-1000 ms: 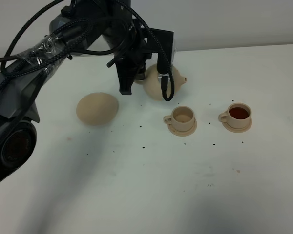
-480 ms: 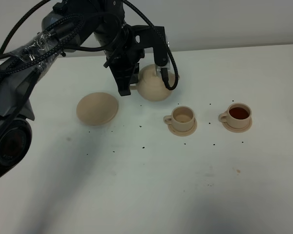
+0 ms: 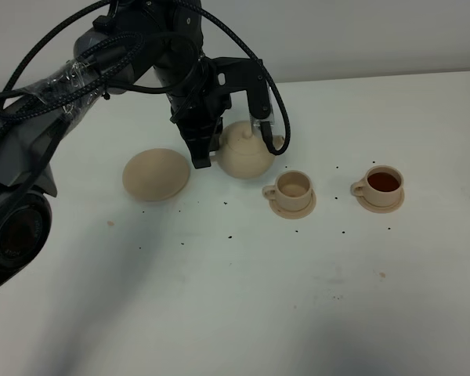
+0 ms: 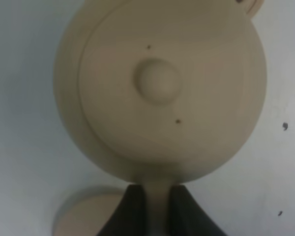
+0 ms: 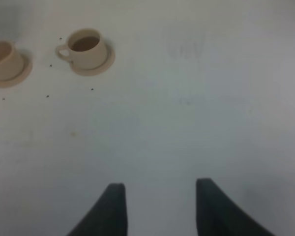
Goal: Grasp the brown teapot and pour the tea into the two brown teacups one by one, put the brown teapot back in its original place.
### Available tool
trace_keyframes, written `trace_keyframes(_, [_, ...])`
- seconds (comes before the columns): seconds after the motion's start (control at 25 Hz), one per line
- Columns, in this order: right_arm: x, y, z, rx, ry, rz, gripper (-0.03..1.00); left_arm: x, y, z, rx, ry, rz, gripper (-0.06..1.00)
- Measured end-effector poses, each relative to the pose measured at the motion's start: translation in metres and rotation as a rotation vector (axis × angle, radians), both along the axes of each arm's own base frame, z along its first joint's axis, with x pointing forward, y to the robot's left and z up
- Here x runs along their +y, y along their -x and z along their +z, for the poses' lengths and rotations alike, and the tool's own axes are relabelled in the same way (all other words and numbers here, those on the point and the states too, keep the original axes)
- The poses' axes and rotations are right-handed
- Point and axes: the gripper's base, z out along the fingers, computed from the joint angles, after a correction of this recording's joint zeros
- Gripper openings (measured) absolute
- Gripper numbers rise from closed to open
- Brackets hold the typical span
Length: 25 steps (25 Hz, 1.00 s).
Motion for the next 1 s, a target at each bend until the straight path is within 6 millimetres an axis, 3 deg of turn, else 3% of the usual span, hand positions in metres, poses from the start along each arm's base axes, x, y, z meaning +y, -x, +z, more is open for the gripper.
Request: trace_keyframes(1.0, [0.0, 0.0, 0.0, 0.0, 0.0, 0.0, 0.34, -0.018, 0.009, 0.002, -0.081, -0.177, -0.224, 0.13])
